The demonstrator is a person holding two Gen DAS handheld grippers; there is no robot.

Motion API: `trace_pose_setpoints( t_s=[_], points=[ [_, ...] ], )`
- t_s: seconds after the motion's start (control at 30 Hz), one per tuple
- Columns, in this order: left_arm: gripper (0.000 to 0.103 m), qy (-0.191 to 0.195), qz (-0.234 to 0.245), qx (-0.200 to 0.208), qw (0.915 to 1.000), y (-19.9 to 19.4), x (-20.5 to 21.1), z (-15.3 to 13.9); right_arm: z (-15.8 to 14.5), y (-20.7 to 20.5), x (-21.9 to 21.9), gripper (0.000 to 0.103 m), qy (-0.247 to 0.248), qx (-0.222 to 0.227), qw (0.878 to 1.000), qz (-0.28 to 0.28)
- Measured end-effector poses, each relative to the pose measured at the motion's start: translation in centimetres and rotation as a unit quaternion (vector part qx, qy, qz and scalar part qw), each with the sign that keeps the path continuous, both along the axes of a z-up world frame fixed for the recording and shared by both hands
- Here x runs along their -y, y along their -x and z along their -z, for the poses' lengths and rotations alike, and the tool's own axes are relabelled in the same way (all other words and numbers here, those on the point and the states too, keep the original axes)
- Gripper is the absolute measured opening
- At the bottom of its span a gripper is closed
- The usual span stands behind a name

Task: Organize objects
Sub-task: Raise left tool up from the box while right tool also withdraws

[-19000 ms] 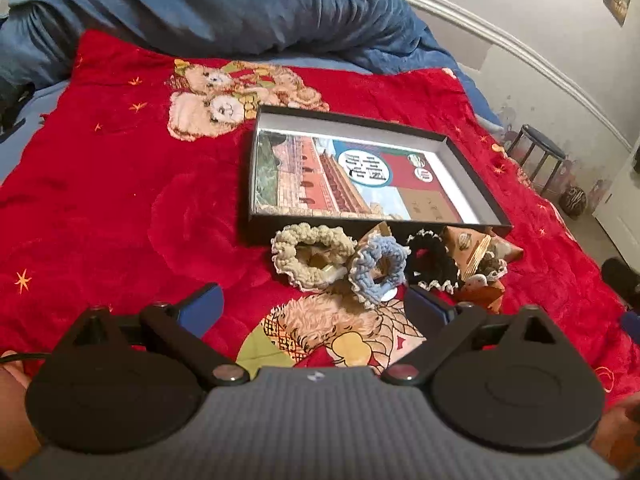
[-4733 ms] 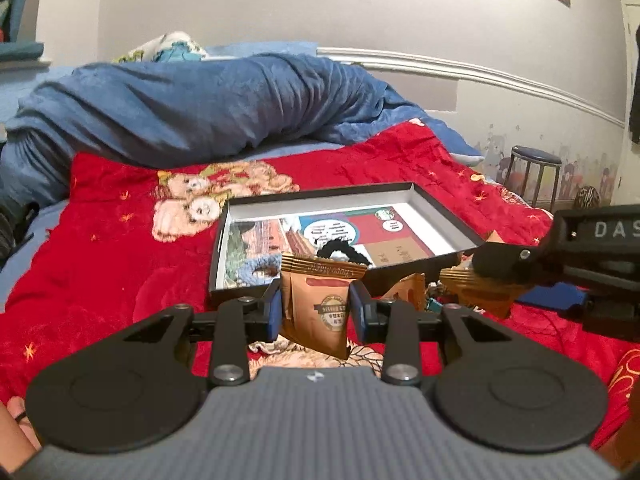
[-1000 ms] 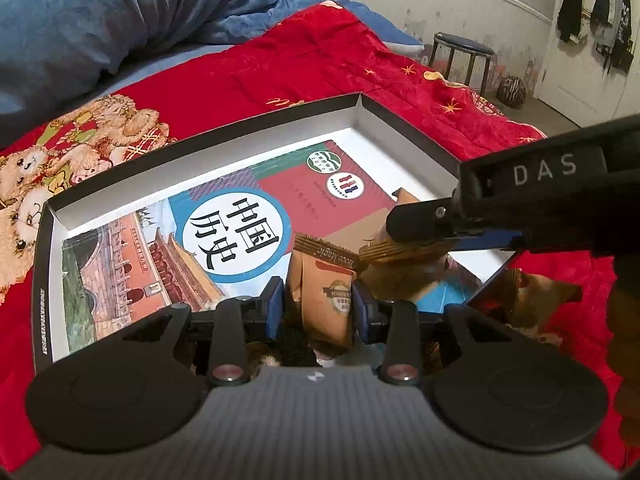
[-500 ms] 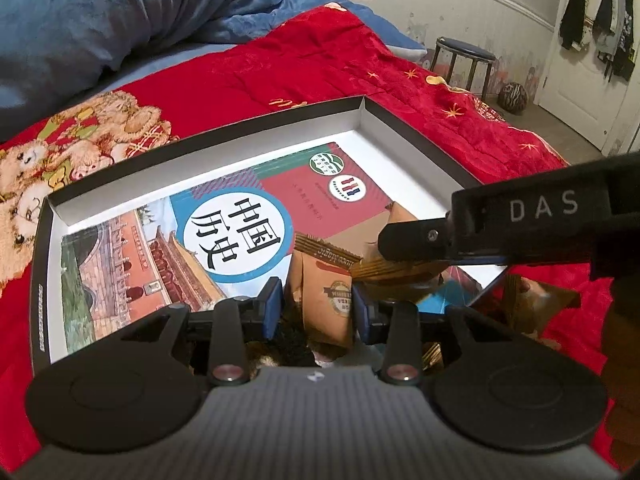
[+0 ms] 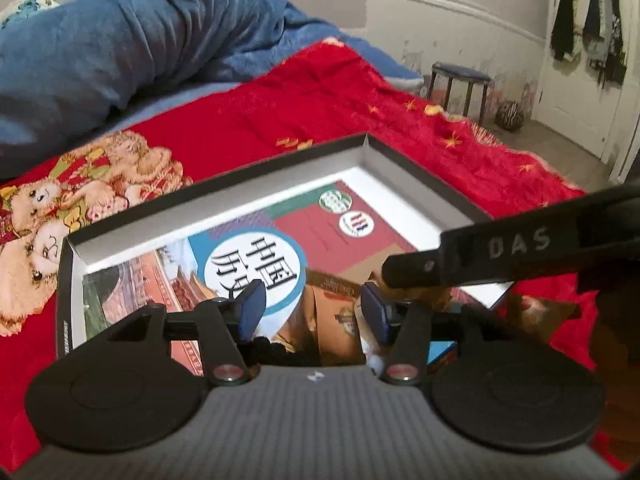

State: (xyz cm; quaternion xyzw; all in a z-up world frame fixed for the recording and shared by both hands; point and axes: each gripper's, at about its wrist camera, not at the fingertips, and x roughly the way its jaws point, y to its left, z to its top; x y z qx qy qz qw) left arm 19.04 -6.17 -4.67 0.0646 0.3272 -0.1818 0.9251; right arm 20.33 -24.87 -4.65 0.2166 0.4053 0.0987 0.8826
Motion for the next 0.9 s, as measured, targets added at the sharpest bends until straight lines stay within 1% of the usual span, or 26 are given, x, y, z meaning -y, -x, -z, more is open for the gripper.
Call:
trace_pose_setpoints(
  t_s=[0.03,0.1,0.23,0.33,0.4,0.43,0.5,0.57,0.6,0.63,0.67,0.7,0.73,0.77,0.8,0.87,0.9],
  points=[
    [0.071,0.003,-0.001,0.001,1.0000,0.1,-0.1,-0.2,-0.1,0.0,-0.1,0.041,0.002,0.000,1.000,0.000],
    [0.072,0.007,-0.007,0.006,0.9999,0.1,-0.4,-0.5,-0.5,0.4,-0.2,0.041,0.003,0.006,1.000,0.002],
    [0.073,0.005,-0.031,0.020,0.9993,0.5,-1.6,-1.5,-2.1,1.7,-0.1,0.044,0.001,0.030,1.000,0.004],
    [0.074,0.020,-0.047,0.037,0.9980,1.7,-3.3,-3.0,-3.6,3.5,0.4,0.045,-0.021,0.053,0.998,0.020],
    [0.075,0.022,-0.048,0.057,0.9970,2.7,-4.2,-4.1,-4.1,5.1,0.8,0.051,-0.057,0.063,0.996,0.035],
    [0.076,0.021,-0.052,0.071,0.9959,3.4,-4.6,-4.6,-4.4,5.6,0.7,0.055,-0.062,0.066,0.995,0.037],
    [0.077,0.021,-0.065,0.088,0.9938,4.7,-5.3,-5.6,-5.0,7.1,0.3,0.056,-0.048,0.075,0.995,0.048],
    [0.083,0.023,-0.077,0.107,0.9910,6.4,-6.1,-6.4,-5.4,8.3,-0.2,0.056,-0.033,0.086,0.995,0.049],
    [0.090,0.019,-0.081,0.122,0.9890,7.1,-6.3,-6.9,-5.7,8.8,-0.4,0.056,-0.027,0.089,0.995,0.040],
    [0.092,0.010,-0.085,0.143,0.9860,8.0,-6.4,-7.2,-6.1,9.2,-0.6,0.056,-0.022,0.092,0.995,0.034],
    [0.092,0.001,-0.089,0.160,0.9830,8.7,-6.4,-7.4,-6.5,9.7,-0.8,0.058,-0.018,0.097,0.995,0.032],
    [0.093,-0.010,-0.094,0.173,0.9804,9.3,-6.3,-7.6,-6.9,10.2,-0.8,0.063,-0.017,0.104,0.994,0.032],
    [0.094,-0.018,-0.102,0.178,0.9785,9.8,-6.2,-7.6,-7.2,10.7,-0.8,0.065,-0.017,0.112,0.993,0.032],
    [0.094,-0.019,-0.108,0.178,0.9780,10.2,-6.2,-7.6,-7.5,11.2,-0.8,0.070,-0.018,0.119,0.992,0.033],
    [0.094,-0.014,-0.112,0.173,0.9784,10.7,-6.3,-7.5,-7.7,11.5,-0.7,0.073,-0.019,0.123,0.992,0.035],
    [0.094,-0.011,-0.119,0.159,0.9800,11.4,-6.4,-7.0,-7.8,11.9,-0.4,0.081,-0.024,0.119,0.992,0.044],
    [0.094,-0.016,-0.123,0.154,0.9804,11.7,-6.2,-6.7,-7.8,11.9,-0.3,0.084,-0.027,0.115,0.992,0.049]
  ],
)
